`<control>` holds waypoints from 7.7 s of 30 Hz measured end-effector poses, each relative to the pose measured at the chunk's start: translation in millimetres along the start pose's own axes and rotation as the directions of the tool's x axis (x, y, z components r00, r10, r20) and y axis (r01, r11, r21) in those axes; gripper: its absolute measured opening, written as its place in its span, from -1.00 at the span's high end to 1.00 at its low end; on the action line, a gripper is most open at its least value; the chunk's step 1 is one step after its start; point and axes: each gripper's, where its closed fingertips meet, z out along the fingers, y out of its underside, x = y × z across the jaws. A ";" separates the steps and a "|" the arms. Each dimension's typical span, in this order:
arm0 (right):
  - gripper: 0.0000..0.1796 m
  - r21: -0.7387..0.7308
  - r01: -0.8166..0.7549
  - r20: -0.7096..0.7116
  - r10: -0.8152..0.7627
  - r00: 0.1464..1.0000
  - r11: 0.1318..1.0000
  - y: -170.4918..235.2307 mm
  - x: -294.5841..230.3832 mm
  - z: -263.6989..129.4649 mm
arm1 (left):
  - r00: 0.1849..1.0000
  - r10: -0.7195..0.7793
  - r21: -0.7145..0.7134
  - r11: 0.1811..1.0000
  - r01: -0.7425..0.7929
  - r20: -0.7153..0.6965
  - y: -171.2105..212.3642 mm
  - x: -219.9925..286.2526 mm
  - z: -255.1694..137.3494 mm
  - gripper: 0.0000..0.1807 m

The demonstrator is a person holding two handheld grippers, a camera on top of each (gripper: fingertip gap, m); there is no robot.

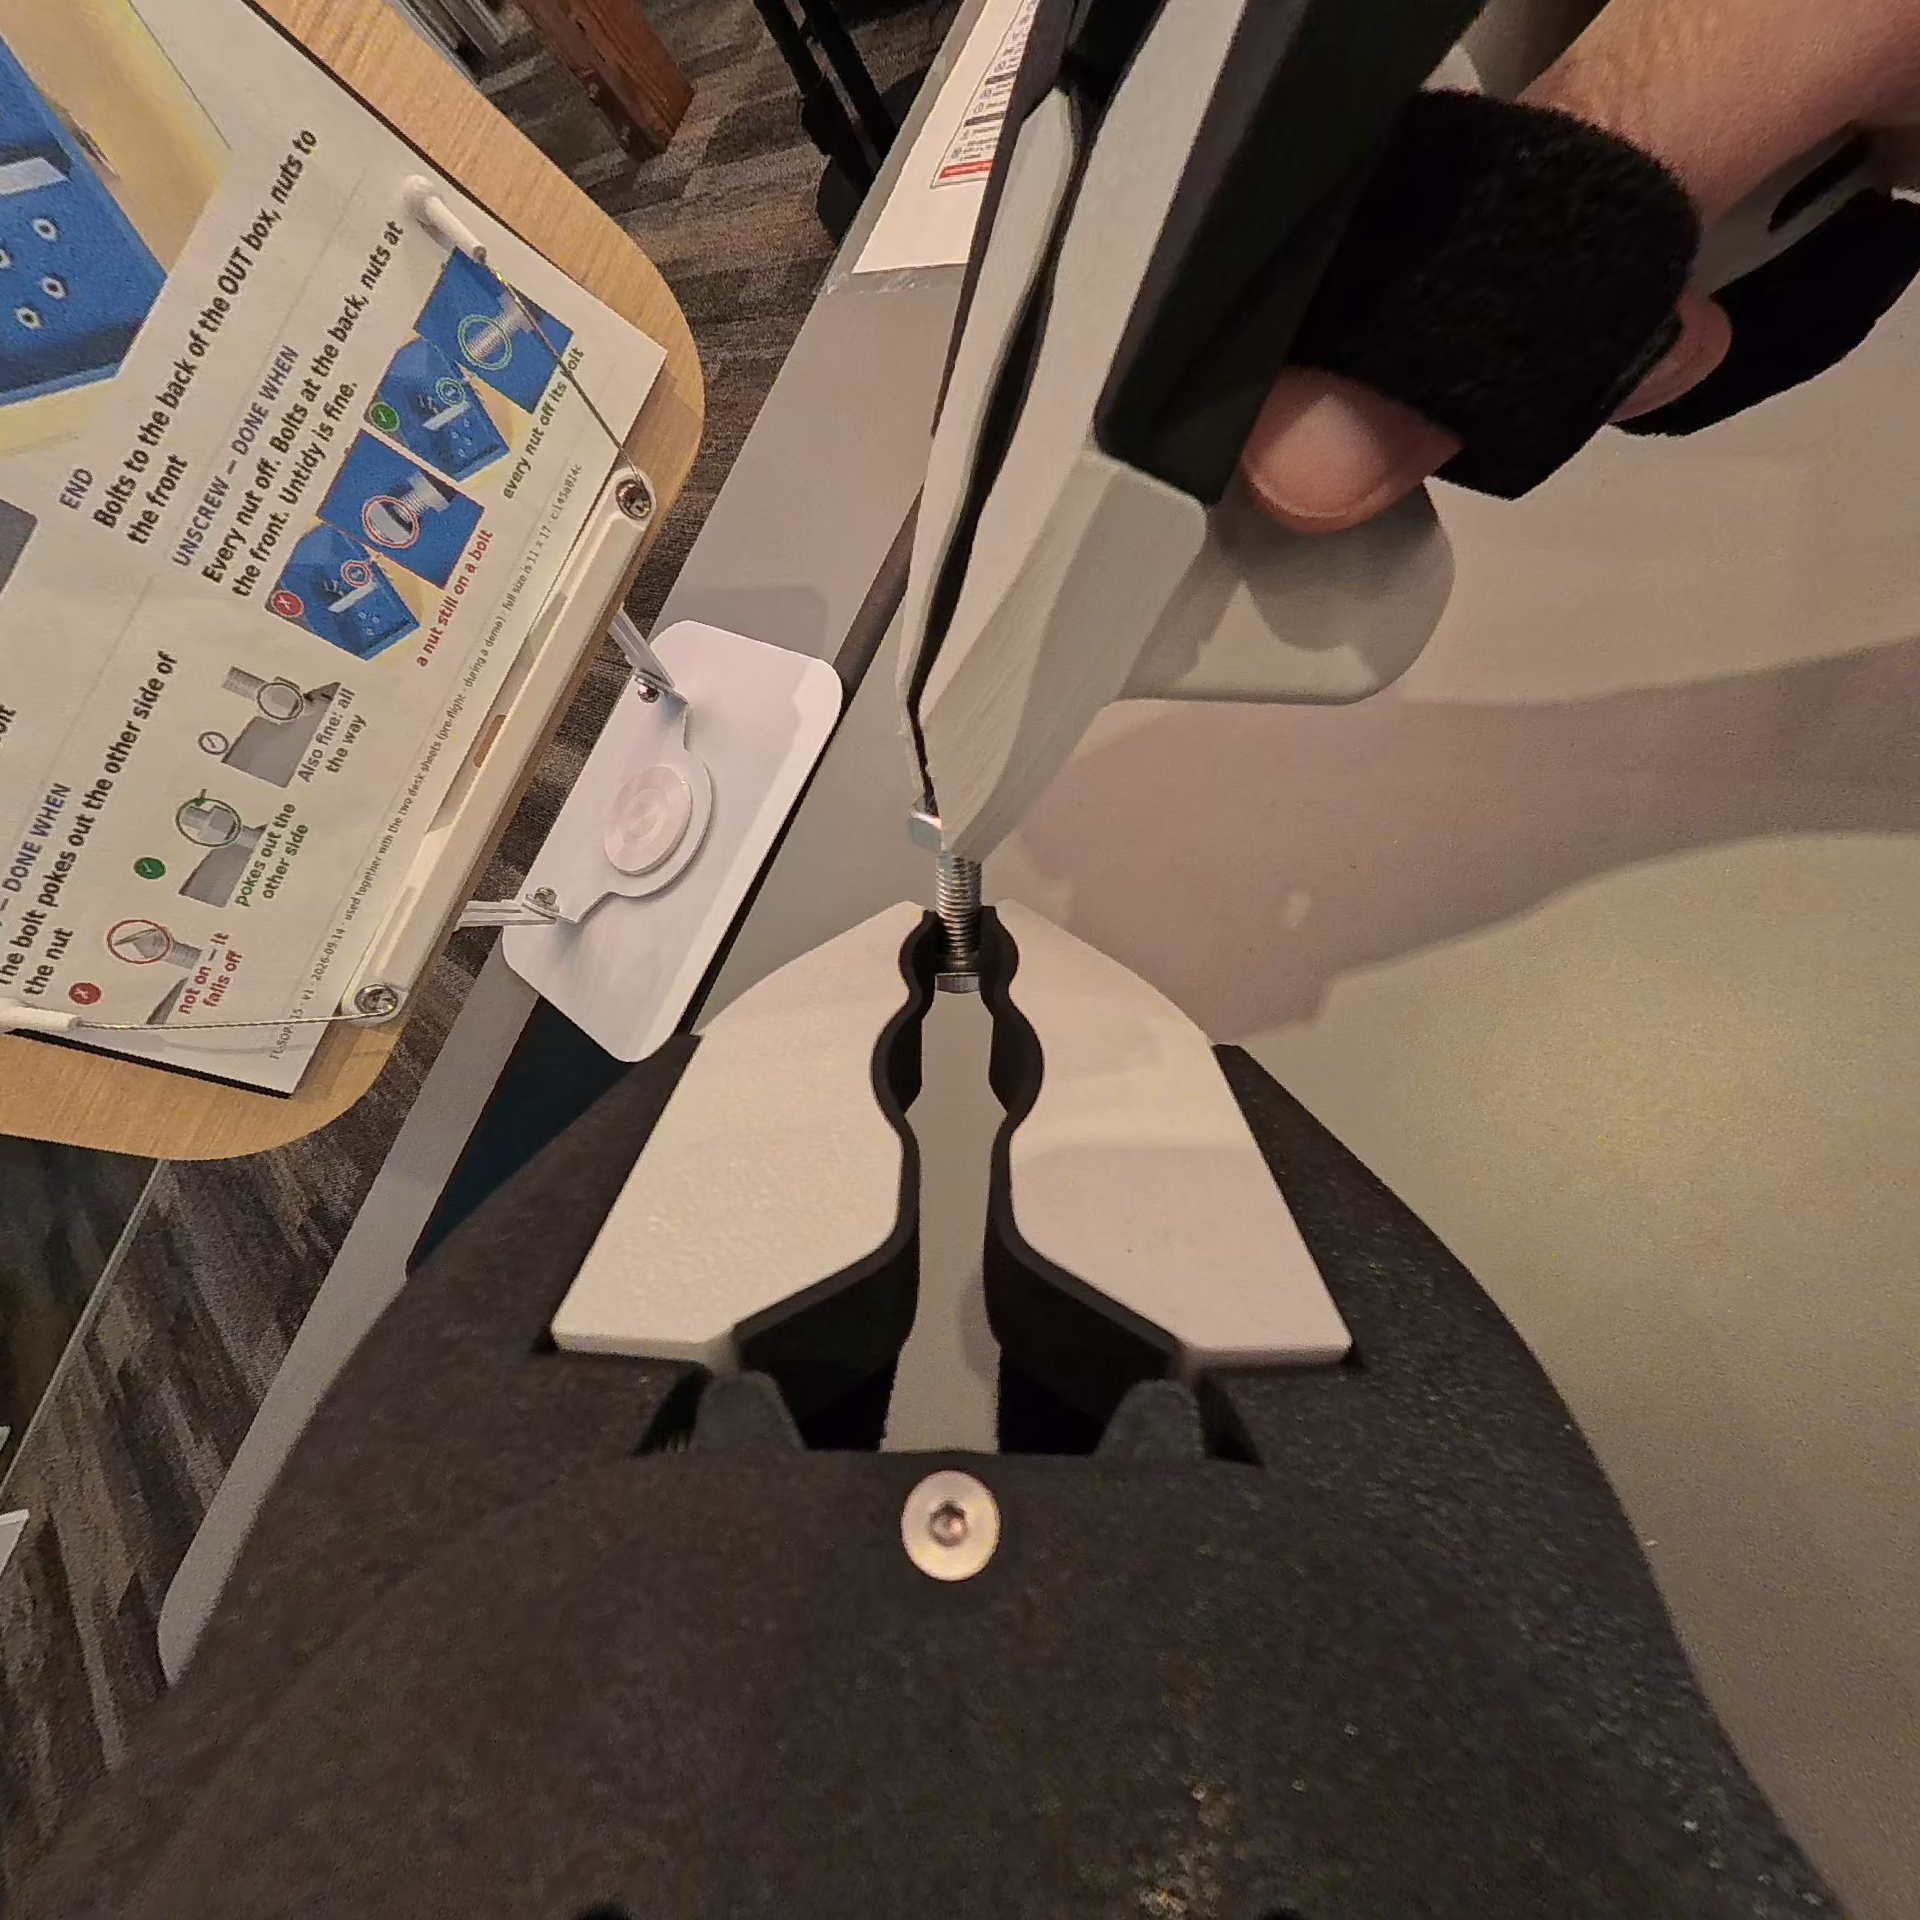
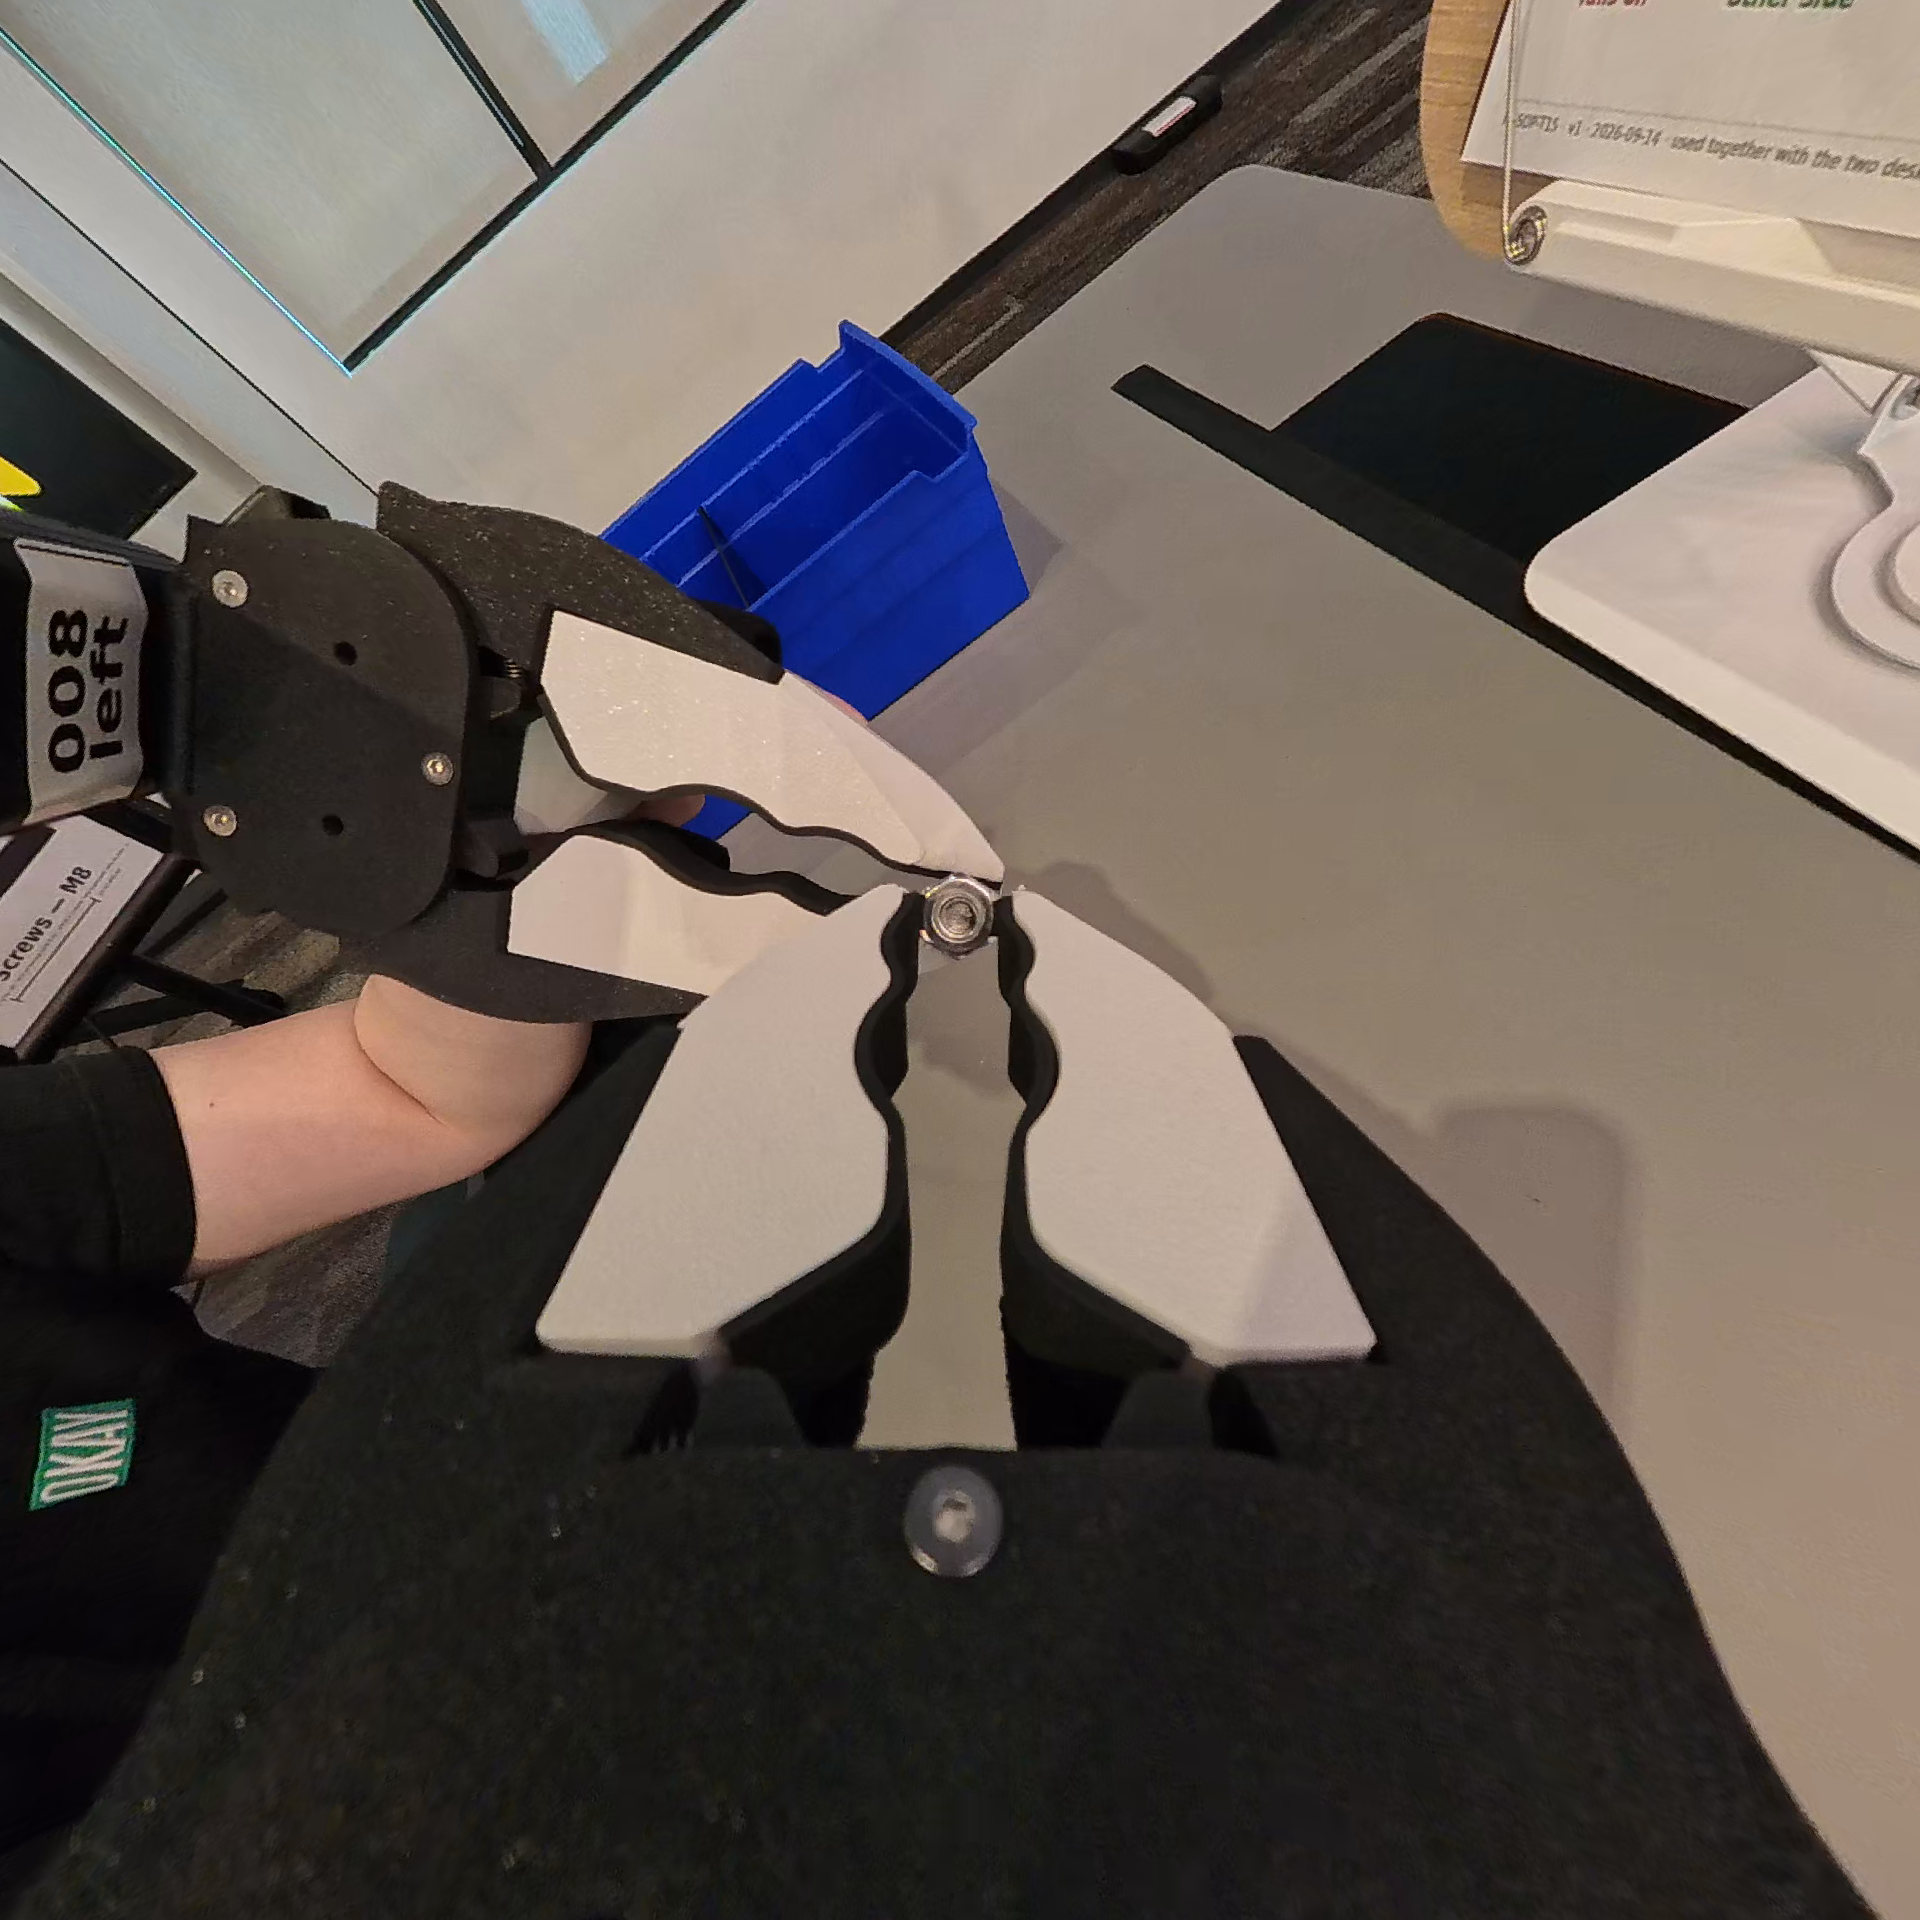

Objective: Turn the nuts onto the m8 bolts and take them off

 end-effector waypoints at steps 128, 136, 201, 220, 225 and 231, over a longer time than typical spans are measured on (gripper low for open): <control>0.75 -0.021 0.630 0.140 -0.622 0.771 0.776 36.9 -2.0 -47.1 | 0.791 -0.074 0.530 0.703 0.473 -0.607 -43.7 64.7 22.9 0.92; 0.75 -0.018 0.618 0.172 -0.607 0.776 0.786 41.1 -2.4 -49.2 | 0.785 -0.057 0.536 0.700 0.472 -0.617 -44.8 66.9 19.9 0.92; 0.85 -0.037 0.372 -0.102 -0.373 0.922 0.928 -0.6 16.8 -31.5 | 0.920 -0.311 0.471 0.792 0.389 -0.238 -40.4 12.5 31.2 0.92; 0.85 -0.050 0.546 0.186 -0.529 0.828 0.836 38.1 -8.5 -62.7 | 0.829 -0.088 0.469 0.789 0.396 -0.552 -57.4 66.8 14.0 0.92; 0.85 -0.132 0.487 0.112 -0.475 0.873 0.864 38.7 3.6 -59.0 | 0.871 -0.124 0.438 0.826 0.356 -0.475 -52.6 62.0 24.6 0.92; 0.85 -0.127 0.337 -0.020 -0.342 0.939 0.933 20.6 16.5 -44.3 | 0.910 -0.239 0.401 0.838 0.370 -0.340 -44.5 36.4 31.9 0.92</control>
